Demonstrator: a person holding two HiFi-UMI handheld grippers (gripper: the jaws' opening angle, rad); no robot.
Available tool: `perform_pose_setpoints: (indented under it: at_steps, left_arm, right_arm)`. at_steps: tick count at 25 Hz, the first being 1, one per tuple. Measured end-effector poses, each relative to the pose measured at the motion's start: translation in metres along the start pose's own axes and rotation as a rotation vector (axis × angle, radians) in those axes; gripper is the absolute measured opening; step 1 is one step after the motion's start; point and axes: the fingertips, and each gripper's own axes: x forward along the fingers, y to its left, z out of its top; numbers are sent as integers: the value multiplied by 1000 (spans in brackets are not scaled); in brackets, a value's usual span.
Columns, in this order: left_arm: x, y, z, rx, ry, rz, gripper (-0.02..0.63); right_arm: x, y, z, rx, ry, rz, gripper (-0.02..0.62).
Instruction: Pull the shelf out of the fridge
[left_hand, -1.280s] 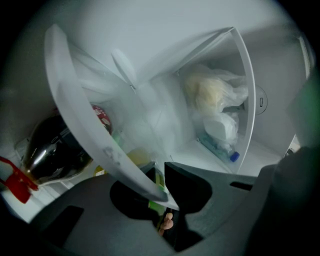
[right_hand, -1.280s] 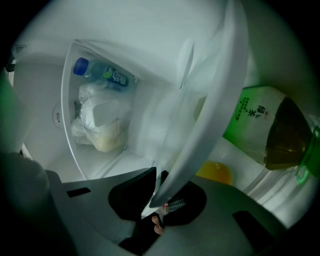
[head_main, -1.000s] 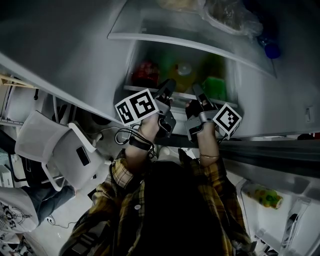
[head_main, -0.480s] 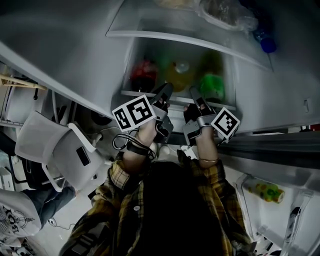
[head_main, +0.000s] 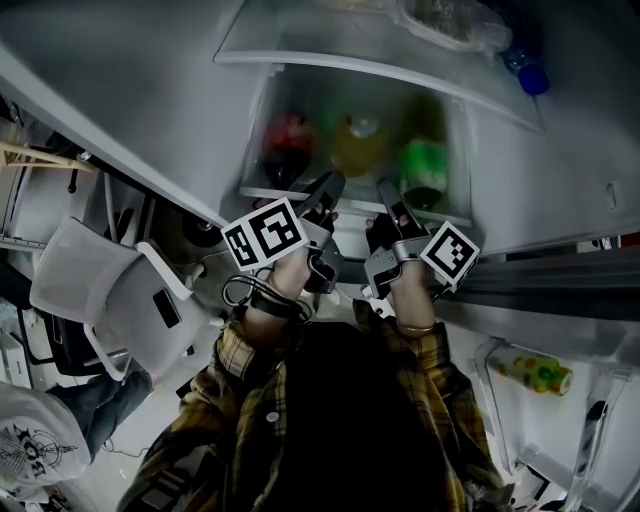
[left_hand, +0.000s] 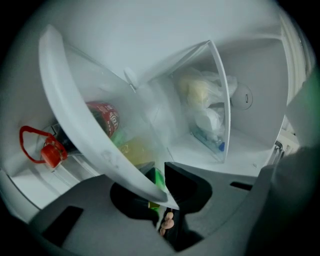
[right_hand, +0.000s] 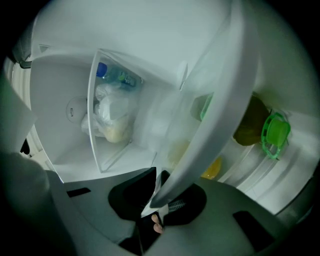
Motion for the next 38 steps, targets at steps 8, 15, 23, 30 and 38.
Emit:
perform_pose_setpoints:
  at_steps: [8,15,23,30,38]
  left_arm:
    - [-16,-4,-11,-1,7,-9,67]
    - [-29,-10,-19,-1,17,-21,67]
    - [-42,-15,-29,-4,21,-27,67]
    - [-53,-19,-38,-7,22,-33,67]
    - [-64,-22,-48,-18,22,-35,67]
  right_arm:
    - [-15,8,-12,-13,8,15,52]
    - [-28,13,-20,-19,17,20,54]
    - [-42,17,-29,-22,22,22,54]
    - [-55,20,-36,-21,32,29,54]
    - [-67,21,-44,-24,47,28,54]
